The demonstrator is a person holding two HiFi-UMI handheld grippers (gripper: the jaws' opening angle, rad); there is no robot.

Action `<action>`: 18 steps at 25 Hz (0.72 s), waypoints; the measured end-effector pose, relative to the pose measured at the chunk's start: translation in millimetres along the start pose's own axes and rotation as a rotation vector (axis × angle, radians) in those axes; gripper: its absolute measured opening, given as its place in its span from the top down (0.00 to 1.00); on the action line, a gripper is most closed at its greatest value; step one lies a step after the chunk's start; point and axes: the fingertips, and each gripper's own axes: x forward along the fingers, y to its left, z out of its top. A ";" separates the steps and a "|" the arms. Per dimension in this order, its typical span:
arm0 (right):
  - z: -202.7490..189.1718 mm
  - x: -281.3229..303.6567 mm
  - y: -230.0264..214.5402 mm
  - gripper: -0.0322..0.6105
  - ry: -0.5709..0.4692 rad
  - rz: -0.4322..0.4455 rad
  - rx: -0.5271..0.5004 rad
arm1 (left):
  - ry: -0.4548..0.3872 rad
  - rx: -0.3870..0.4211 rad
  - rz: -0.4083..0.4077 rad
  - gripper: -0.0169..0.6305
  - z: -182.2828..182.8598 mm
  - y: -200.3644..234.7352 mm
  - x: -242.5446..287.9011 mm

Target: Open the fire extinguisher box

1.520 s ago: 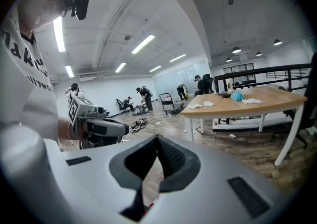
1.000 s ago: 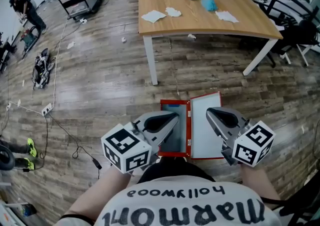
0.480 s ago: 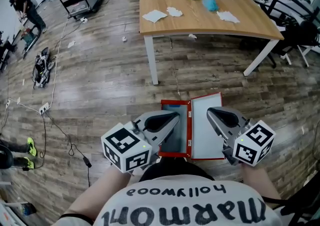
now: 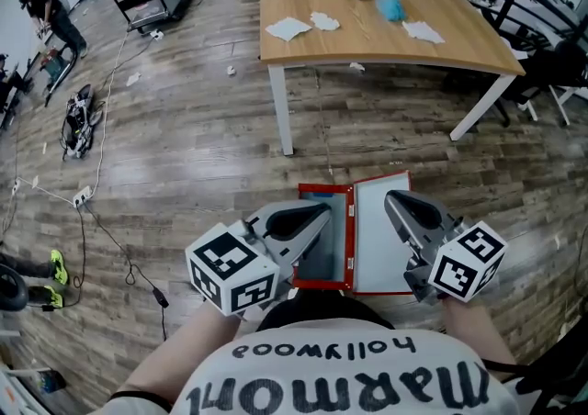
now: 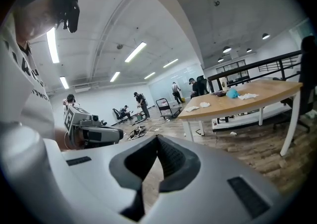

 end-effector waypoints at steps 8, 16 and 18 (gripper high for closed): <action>4.1 3.9 5.8 0.94 0.015 0.007 -0.107 | 0.000 -0.005 0.004 0.96 0.0 1.6 1.4; 5.2 9.9 4.7 0.94 0.020 0.027 -0.102 | -0.003 -0.004 0.004 0.96 3.1 5.7 4.0; 5.5 12.3 3.9 0.94 0.023 0.033 -0.105 | -0.004 -0.006 0.007 0.96 3.9 7.9 4.9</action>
